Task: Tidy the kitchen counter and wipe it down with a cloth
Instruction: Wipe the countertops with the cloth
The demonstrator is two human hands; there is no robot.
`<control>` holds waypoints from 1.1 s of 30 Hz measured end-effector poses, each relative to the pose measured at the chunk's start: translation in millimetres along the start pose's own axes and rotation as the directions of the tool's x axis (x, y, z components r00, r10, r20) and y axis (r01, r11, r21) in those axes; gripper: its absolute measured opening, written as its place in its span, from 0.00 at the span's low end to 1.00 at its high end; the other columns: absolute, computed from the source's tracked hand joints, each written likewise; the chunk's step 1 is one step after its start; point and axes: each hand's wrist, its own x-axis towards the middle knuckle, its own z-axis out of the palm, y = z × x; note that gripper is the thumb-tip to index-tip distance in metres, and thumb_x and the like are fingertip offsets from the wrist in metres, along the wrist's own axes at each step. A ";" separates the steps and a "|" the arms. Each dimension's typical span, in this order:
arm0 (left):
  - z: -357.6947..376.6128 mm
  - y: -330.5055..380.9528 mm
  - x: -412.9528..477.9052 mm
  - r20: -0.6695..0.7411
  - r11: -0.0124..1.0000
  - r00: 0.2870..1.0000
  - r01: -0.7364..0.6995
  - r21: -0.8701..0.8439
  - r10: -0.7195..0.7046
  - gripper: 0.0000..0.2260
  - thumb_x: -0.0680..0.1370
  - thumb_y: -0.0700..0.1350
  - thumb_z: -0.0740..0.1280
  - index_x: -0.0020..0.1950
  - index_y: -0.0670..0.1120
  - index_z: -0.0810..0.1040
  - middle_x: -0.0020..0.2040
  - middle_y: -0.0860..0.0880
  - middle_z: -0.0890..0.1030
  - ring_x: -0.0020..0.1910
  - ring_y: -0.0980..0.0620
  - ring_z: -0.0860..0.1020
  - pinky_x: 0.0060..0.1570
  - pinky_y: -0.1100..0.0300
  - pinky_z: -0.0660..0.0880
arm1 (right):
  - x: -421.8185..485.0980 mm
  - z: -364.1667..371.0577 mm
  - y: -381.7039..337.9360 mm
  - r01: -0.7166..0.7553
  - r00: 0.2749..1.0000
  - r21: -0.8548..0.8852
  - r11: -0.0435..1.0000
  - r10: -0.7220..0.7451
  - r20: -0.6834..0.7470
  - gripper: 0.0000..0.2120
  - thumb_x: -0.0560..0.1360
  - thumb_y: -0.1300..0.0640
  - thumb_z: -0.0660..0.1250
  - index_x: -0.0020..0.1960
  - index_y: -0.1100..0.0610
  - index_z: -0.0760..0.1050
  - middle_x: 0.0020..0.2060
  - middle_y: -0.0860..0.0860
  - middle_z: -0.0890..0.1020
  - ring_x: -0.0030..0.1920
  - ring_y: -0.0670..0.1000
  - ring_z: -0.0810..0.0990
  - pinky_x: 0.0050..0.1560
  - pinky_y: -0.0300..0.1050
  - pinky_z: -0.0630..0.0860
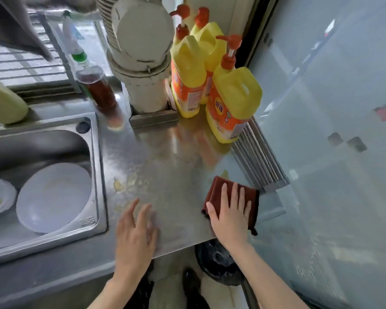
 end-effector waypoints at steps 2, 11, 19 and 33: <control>11.0 -10.6 -2.5 -0.062 0.995 0.995 0.078 0.063 -0.074 0.17 0.74 0.45 0.60 0.63 0.45 0.67 0.67 0.38 0.67 0.63 0.39 0.67 0.62 0.46 0.63 | 7.9 5.1 16.1 0.070 0.997 -0.056 0.996 -0.072 -0.035 0.37 0.76 0.34 0.38 0.75 0.57 0.57 0.73 0.60 0.62 0.73 0.62 0.60 0.69 0.60 0.51; 29.0 -33.3 -8.7 -0.161 0.974 0.982 0.130 0.185 -0.101 0.20 0.76 0.49 0.53 0.67 0.43 0.66 0.67 0.40 0.65 0.63 0.39 0.65 0.64 0.44 0.60 | 51.6 -3.1 7.0 0.151 0.979 -0.074 0.986 -0.159 -0.126 0.32 0.73 0.46 0.41 0.76 0.53 0.55 0.75 0.54 0.57 0.75 0.59 0.55 0.71 0.62 0.50; 28.0 -32.3 -7.4 -0.107 0.966 0.990 0.110 0.234 -0.087 0.23 0.80 0.55 0.45 0.66 0.43 0.67 0.67 0.41 0.68 0.65 0.41 0.66 0.66 0.47 0.58 | 27.1 13.2 -1.9 0.540 0.839 -0.109 0.834 -0.544 -0.006 0.30 0.76 0.42 0.49 0.76 0.50 0.53 0.76 0.51 0.52 0.75 0.54 0.46 0.73 0.60 0.48; 30.1 -35.7 -7.8 -0.028 0.947 0.986 0.164 0.276 -0.162 0.22 0.79 0.51 0.49 0.67 0.44 0.72 0.67 0.45 0.72 0.67 0.46 0.66 0.67 0.47 0.58 | 46.1 4.1 8.2 0.664 0.742 -0.205 0.719 -0.667 0.066 0.26 0.80 0.42 0.42 0.76 0.49 0.54 0.75 0.50 0.57 0.74 0.55 0.53 0.73 0.58 0.50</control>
